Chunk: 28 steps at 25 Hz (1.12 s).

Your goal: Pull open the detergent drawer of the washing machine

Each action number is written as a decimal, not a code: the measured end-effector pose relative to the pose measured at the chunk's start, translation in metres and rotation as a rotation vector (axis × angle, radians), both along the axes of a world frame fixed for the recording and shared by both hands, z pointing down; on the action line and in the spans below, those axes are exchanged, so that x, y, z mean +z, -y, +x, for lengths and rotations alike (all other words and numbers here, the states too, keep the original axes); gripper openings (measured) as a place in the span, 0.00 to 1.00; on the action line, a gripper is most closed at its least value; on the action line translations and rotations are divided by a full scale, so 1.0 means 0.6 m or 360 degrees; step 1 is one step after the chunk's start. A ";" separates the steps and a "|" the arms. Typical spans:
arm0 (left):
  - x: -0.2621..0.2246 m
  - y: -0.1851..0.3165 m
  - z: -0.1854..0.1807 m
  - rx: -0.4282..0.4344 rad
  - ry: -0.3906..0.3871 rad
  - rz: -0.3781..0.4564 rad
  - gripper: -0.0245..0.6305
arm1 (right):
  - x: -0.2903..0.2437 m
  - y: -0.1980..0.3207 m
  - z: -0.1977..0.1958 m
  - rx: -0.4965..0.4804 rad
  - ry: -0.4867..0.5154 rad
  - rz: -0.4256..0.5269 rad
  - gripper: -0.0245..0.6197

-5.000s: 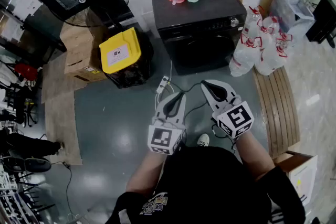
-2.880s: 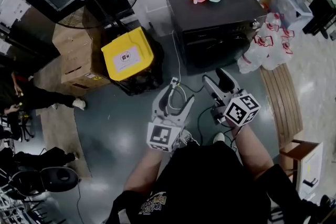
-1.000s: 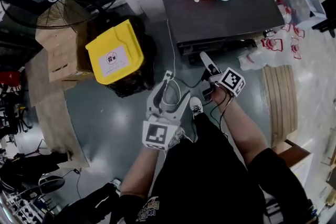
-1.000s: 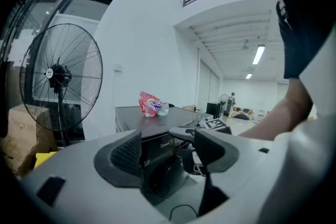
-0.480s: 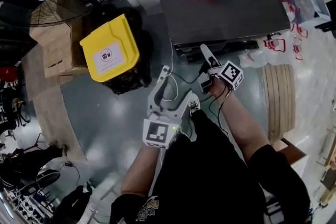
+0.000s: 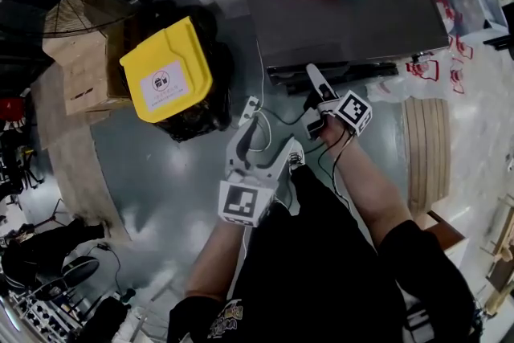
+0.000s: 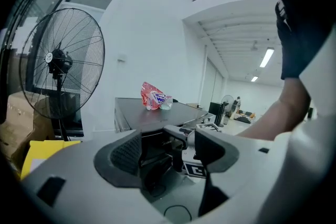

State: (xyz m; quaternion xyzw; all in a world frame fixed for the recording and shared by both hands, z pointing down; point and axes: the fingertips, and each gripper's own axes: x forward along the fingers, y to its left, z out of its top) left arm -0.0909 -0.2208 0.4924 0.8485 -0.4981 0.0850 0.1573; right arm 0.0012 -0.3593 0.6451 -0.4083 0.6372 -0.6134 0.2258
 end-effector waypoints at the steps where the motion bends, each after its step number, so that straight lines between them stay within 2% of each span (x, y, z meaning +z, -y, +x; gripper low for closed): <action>1: 0.001 0.000 0.001 0.0001 -0.0009 0.0000 0.48 | 0.001 -0.001 0.000 0.0004 -0.0003 -0.0001 0.76; 10: -0.011 -0.015 0.009 0.0031 -0.0021 0.0007 0.48 | -0.006 -0.018 -0.003 0.0025 0.0029 0.0017 0.75; 13: -0.013 -0.028 0.012 0.0044 -0.0028 0.0002 0.48 | -0.011 -0.032 0.000 0.0040 0.0058 0.0064 0.74; 17: -0.011 -0.052 0.016 0.0067 -0.0030 0.0005 0.48 | -0.005 -0.061 0.010 0.0080 0.0025 -0.0017 0.71; 20: -0.016 -0.069 0.021 0.0091 -0.0030 0.0014 0.48 | -0.008 -0.078 0.013 0.0085 0.0031 -0.0020 0.70; 23: -0.017 -0.088 0.024 0.0107 -0.0027 0.0009 0.48 | -0.009 -0.089 0.019 0.0068 0.0044 0.0041 0.70; 28: -0.010 -0.112 0.016 0.0102 -0.0018 0.0013 0.48 | -0.009 -0.094 0.021 0.0115 0.0046 0.0011 0.69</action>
